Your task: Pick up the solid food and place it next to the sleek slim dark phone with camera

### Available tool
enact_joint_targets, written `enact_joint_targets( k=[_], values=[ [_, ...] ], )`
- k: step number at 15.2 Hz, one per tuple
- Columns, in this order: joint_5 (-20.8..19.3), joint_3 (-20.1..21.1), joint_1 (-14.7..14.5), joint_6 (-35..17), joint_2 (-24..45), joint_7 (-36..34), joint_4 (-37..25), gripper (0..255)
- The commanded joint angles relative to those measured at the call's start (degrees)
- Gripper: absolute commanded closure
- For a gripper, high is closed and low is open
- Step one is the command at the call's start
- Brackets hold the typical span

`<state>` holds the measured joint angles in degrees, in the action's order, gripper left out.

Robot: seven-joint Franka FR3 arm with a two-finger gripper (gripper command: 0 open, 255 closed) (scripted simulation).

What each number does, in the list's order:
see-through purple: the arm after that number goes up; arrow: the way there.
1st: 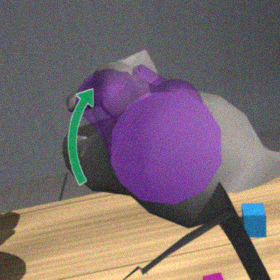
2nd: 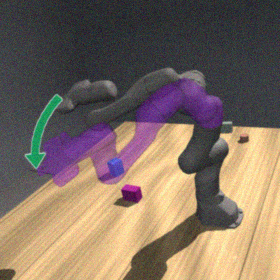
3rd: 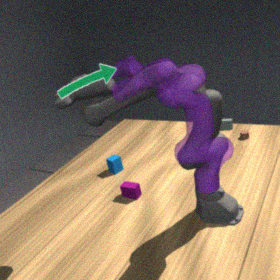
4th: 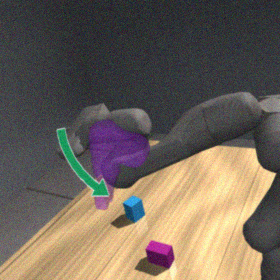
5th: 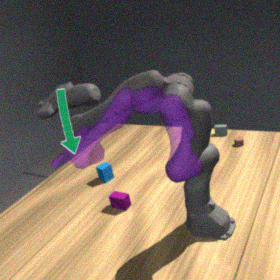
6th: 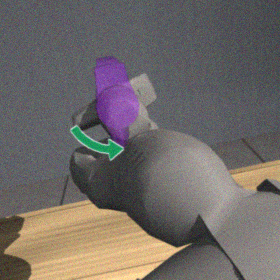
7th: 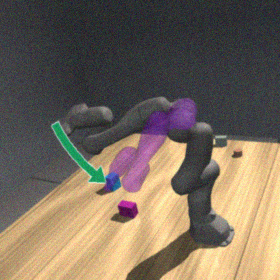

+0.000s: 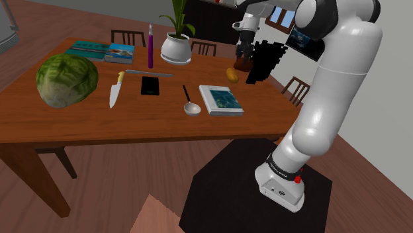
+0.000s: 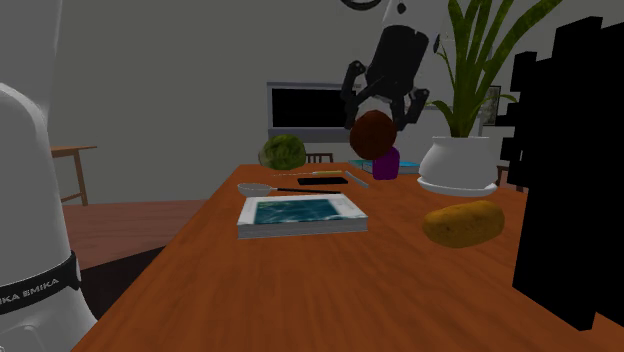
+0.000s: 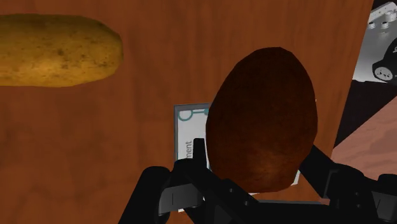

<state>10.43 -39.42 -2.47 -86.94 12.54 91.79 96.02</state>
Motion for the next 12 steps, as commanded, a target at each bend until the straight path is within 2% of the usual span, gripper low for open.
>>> enact_joint_targets(
  k=[1,12],
  values=[
    [-0.01,0.92,-1.91,-0.74,-1.23,-2.83,1.44,255],
    [1.94,7.09,-11.04,-3.38,-4.64,-17.69,4.75,255]
  ],
)
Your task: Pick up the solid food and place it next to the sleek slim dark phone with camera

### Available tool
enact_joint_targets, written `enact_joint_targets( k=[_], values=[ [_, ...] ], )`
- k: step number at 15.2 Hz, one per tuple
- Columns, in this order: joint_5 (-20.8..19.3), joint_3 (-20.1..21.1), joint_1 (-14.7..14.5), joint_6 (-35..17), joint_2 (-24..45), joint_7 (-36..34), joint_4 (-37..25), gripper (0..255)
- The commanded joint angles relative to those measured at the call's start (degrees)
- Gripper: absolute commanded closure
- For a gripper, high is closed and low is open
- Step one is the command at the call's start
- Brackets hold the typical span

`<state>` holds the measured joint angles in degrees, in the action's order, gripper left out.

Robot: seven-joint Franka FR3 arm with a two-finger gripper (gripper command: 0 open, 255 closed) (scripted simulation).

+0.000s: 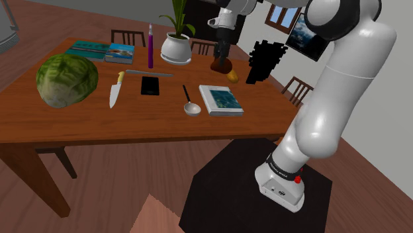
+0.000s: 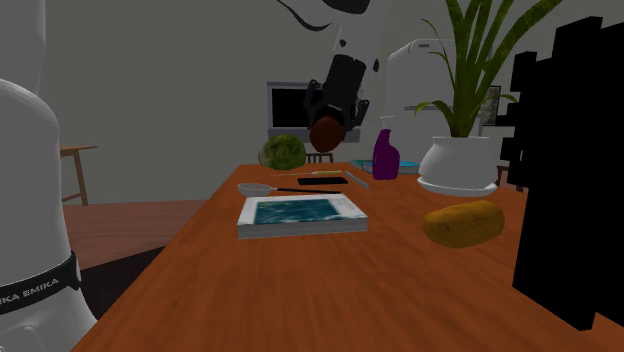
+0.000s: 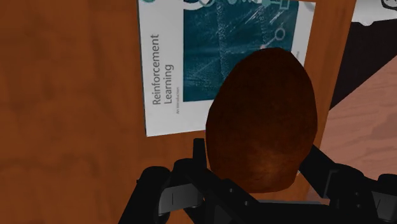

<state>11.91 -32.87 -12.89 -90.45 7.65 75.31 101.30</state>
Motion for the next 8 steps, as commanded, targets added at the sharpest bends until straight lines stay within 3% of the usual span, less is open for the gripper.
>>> enact_joint_targets(
  k=[1,8],
  values=[
    [0.8,1.12,-1.33,-0.04,0.33,-2.43,-0.65,255],
    [3.73,5.02,-5.89,-0.86,2.53,-10.49,-3.39,255]
  ],
)
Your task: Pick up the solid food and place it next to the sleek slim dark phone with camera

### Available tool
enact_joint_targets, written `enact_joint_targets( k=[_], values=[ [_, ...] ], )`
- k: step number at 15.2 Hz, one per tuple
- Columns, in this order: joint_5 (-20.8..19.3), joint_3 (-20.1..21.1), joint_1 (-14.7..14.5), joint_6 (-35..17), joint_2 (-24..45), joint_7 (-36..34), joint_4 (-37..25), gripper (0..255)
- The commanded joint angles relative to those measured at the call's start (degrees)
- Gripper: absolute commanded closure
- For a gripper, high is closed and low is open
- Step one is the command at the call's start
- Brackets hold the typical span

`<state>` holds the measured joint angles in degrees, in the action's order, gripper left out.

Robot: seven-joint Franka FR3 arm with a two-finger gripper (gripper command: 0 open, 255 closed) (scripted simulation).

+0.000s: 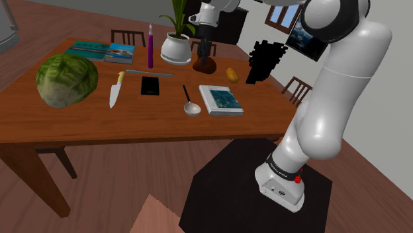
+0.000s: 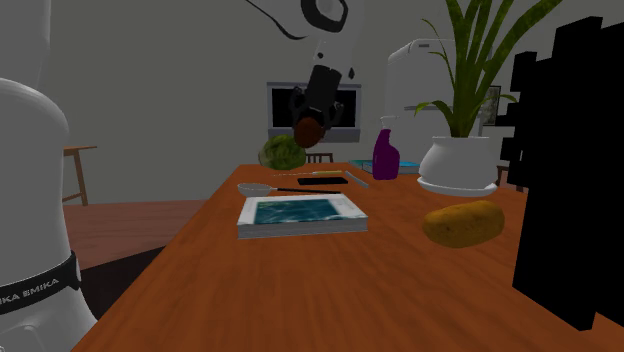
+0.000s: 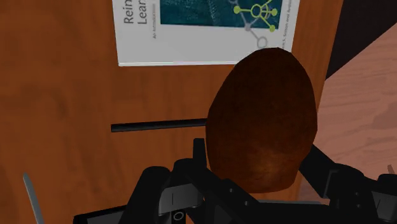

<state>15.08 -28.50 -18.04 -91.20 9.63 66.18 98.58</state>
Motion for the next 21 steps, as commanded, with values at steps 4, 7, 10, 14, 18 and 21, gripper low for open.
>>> enact_joint_targets(
  k=[4,7,10,14,18,21],
  values=[
    [2.45,2.71,-3.03,-0.18,3.03,-5.63,-3.83,255],
    [3.9,4.18,-4.56,0.02,5.46,-8.73,-7.03,255],
    [5.23,5.48,-5.8,0.43,8.1,-11.52,-10.64,255],
    [5.44,5.58,-5.99,-2.38,8.43,-10.78,-8.03,255],
    [5.76,5.7,-6.12,-5.09,8.97,-10.01,-5.71,255],
    [6.07,5.81,-6.18,-7.07,9.51,-9.41,-4.13,255]
  ],
)
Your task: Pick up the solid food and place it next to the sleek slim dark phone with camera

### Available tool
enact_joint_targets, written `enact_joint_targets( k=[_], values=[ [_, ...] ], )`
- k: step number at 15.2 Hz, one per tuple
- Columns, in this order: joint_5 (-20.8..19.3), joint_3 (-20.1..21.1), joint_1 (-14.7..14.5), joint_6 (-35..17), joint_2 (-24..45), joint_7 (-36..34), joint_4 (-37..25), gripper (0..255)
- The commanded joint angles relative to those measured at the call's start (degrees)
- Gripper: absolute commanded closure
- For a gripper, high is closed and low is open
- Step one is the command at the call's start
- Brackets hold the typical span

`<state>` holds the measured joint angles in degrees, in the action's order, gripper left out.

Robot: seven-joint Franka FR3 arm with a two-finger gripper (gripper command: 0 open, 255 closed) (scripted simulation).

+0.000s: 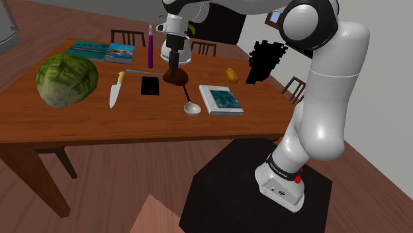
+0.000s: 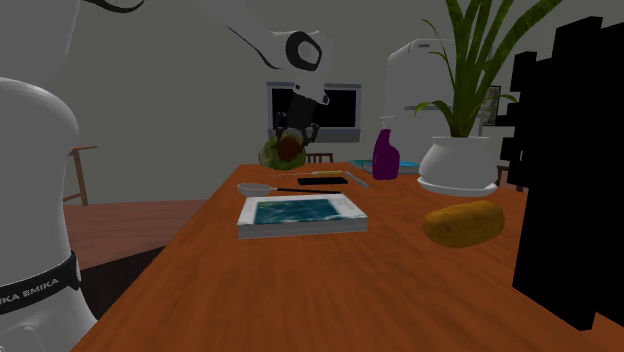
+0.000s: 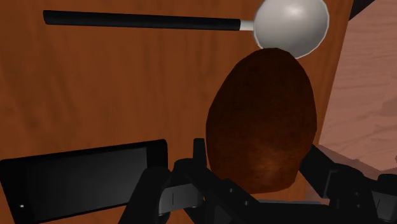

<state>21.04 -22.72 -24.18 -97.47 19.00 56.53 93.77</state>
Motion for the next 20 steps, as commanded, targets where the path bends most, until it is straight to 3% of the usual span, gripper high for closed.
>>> enact_joint_targets(
  k=[1,15,20],
  values=[
    [0.22,0.08,-0.05,-1.45,0.34,0.43,1.17,255],
    [2.54,0.92,0.09,-10.23,4.42,3.59,6.66,255],
    [2.54,0.92,0.09,-10.23,4.42,3.59,6.66,255]
  ],
)
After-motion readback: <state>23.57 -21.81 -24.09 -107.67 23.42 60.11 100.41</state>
